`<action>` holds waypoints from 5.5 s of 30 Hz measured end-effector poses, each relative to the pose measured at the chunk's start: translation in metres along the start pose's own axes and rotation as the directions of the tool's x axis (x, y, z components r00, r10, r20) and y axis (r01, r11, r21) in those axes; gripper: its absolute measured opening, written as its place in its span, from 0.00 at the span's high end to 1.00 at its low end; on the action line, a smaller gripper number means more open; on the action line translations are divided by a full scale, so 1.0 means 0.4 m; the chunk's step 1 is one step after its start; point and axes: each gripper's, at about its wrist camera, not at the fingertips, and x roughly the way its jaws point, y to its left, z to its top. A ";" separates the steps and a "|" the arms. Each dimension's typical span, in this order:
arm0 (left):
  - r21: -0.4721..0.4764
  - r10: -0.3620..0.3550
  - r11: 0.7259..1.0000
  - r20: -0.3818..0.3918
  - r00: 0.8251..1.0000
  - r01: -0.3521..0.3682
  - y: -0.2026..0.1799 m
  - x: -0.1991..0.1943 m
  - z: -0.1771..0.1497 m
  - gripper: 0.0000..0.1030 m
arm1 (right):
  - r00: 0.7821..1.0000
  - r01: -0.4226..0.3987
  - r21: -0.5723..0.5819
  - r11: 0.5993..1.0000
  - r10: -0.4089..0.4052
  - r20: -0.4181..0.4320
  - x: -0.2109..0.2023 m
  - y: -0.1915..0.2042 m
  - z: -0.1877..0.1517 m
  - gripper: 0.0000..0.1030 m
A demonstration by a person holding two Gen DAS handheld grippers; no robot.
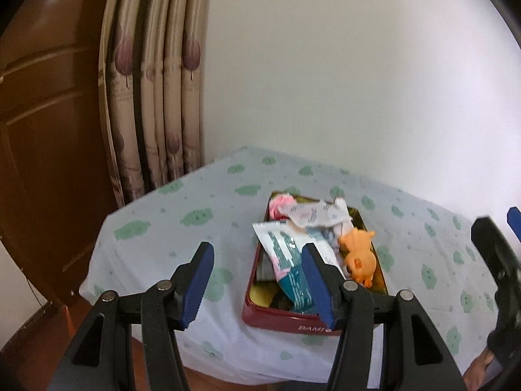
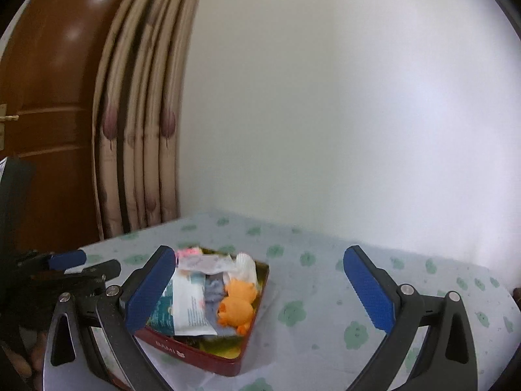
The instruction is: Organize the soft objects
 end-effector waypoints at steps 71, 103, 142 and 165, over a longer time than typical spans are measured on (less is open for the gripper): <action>0.146 -0.029 0.989 -0.021 0.999 0.032 -0.034 -0.005 -0.032 0.39 | 0.988 0.084 0.075 0.994 -0.074 -0.134 -0.004 0.014 -0.075 0.01; 0.136 -0.023 0.990 -0.021 1.000 0.025 -0.034 -0.007 -0.031 0.39 | 0.985 0.097 0.078 0.992 -0.085 -0.148 0.001 0.010 -0.083 0.01; 0.142 -0.011 0.990 -0.047 0.999 0.018 -0.038 0.006 -0.039 0.39 | 0.984 0.087 0.076 0.993 -0.073 -0.164 0.008 0.004 -0.085 0.01; 0.164 -0.008 0.986 -0.057 0.998 0.017 -0.049 0.007 -0.043 0.33 | 0.982 0.092 0.086 0.992 -0.076 -0.173 0.005 0.001 -0.101 0.01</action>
